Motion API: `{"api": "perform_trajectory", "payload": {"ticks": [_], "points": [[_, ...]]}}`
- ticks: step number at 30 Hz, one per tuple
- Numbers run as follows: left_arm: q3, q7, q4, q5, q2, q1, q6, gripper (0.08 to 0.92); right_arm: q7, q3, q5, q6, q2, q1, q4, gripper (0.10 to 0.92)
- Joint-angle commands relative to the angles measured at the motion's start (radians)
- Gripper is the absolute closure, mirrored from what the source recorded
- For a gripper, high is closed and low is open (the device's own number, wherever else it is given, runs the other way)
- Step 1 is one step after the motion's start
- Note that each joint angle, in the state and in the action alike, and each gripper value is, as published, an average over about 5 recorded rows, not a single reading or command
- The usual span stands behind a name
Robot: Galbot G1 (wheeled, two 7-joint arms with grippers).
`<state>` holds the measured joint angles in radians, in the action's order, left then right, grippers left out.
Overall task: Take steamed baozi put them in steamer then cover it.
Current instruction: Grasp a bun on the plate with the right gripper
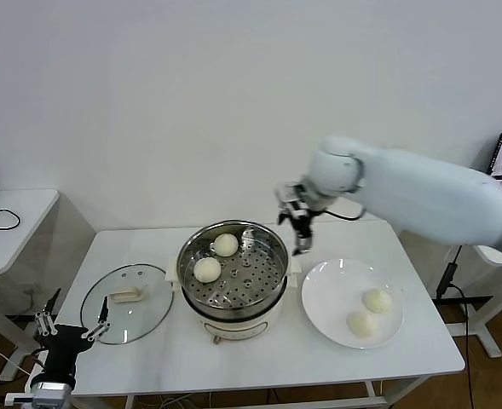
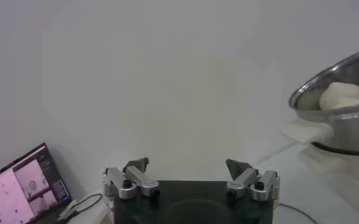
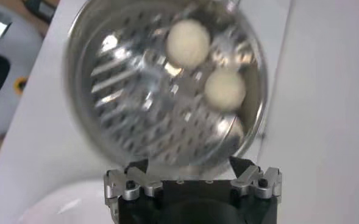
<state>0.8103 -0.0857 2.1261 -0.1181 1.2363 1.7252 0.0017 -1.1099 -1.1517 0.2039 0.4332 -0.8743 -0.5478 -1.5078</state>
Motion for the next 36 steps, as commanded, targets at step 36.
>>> {"api": "perform_trajectory", "payload": {"ticks": [36], "points": [[0.005,-0.004,0.008,-0.042,0.032,0.029,0.001,0.177,0.072,0.381,-0.435,-0.114,0.293,0.730,-0.013,0.216]]}}
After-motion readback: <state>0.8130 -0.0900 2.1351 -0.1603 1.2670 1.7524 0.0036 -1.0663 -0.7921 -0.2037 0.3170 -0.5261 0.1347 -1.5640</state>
